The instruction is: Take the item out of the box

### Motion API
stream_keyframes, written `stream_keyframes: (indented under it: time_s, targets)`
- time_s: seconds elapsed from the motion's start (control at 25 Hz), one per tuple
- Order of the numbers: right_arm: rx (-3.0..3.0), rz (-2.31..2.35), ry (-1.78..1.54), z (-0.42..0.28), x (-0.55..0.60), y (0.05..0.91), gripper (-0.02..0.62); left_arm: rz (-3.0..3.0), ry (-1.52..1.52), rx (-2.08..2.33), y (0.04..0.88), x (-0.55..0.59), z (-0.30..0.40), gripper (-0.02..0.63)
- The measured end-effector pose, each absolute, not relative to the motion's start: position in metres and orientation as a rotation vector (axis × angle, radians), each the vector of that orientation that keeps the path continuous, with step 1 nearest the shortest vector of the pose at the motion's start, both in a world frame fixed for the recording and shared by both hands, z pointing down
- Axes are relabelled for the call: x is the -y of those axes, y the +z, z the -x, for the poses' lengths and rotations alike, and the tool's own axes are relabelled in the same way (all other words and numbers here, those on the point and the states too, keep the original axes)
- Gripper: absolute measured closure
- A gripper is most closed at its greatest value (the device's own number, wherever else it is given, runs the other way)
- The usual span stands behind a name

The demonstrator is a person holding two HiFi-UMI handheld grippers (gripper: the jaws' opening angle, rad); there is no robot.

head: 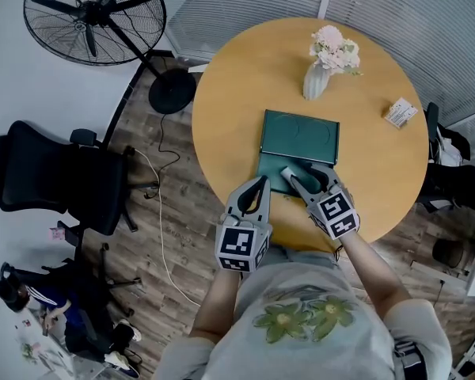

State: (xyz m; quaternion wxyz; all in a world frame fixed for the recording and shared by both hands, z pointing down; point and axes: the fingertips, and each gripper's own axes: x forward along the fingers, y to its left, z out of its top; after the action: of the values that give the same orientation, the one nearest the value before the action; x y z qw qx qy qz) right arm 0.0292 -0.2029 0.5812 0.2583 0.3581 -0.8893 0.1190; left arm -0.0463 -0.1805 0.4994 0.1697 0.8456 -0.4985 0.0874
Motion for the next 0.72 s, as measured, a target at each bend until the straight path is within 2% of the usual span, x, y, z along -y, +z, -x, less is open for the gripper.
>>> stream_keyframes:
  time_s: [0.72]
  targets:
    - [2.246,-0.820,0.421,-0.031,0.199,0.662,0.442,-2.409,0.241,1.401,0.500,0.183,0.048,0.604]
